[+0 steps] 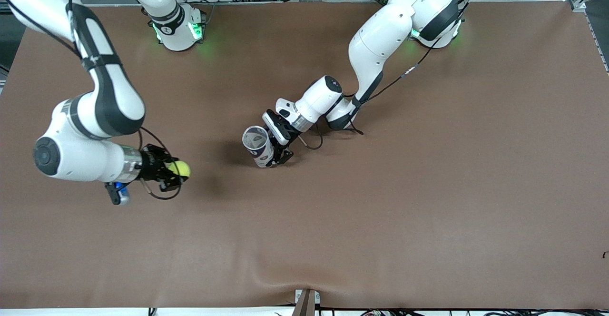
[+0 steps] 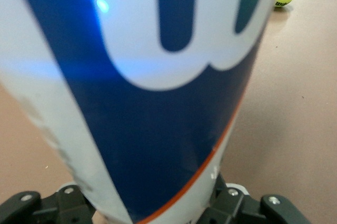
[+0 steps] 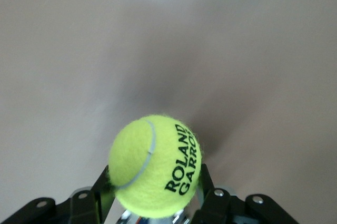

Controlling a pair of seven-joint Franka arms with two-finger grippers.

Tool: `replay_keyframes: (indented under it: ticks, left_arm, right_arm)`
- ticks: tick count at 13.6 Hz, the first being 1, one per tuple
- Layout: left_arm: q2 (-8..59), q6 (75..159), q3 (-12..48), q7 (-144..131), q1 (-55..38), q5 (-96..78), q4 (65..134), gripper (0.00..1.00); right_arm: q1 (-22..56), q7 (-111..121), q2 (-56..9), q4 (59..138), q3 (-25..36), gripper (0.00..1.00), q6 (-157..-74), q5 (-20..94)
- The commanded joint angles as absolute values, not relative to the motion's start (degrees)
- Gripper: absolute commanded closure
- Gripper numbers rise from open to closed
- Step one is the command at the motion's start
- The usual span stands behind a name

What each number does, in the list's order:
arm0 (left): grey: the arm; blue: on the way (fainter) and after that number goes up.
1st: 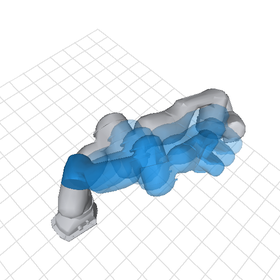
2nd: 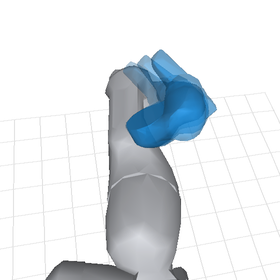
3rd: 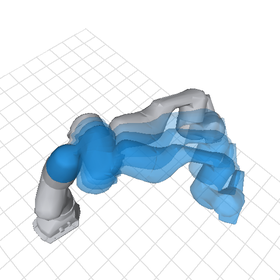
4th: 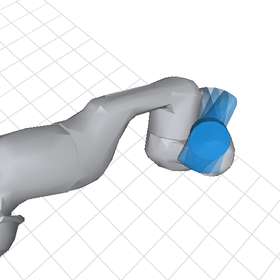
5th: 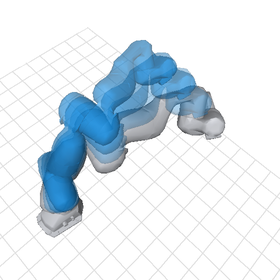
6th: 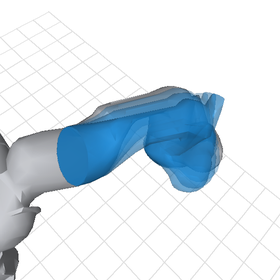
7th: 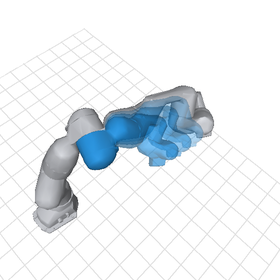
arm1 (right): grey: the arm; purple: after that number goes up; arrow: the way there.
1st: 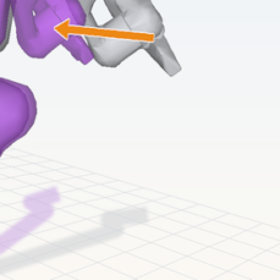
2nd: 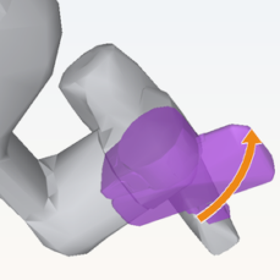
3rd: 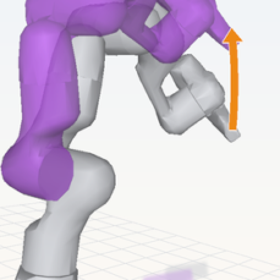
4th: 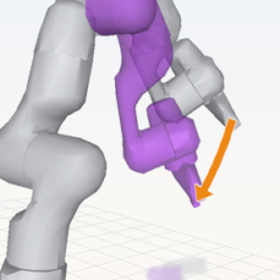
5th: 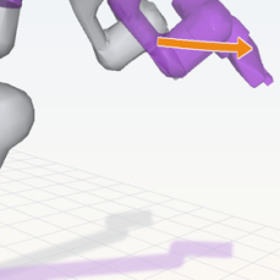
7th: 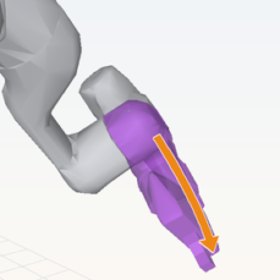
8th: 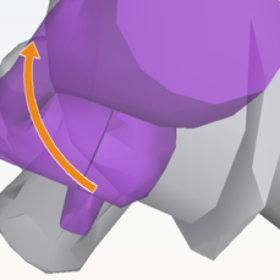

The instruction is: Insert tennis ball vertically with right arm

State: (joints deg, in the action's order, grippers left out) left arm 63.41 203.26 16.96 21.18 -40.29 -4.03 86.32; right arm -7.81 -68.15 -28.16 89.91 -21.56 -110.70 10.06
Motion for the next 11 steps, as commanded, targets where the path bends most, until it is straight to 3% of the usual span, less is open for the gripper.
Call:
replay_keyframes:
  ticks: [1,5,11]
  left_arm:
    - [63.63,203.73,16.88,21.09,-40.52,-5.01,86.04,0.21]
    - [63.63,203.73,16.88,21.09,-40.43,-5.01,85.96,0.21]
    - [63.72,203.73,16.88,21.09,-40.52,-5.10,85.87,0.21]
  right_arm:
    - [-8.35,-77.83,-27.95,85.88,-27.31,0.95,-109.86,10.55]
    - [-5.64,-88.93,-28.04,83.23,-32.16,0.95,-110.74,10.20]
    - [0.26,-93.25,-27.77,87.62,-32.34,0.95,-111.54,9.23]
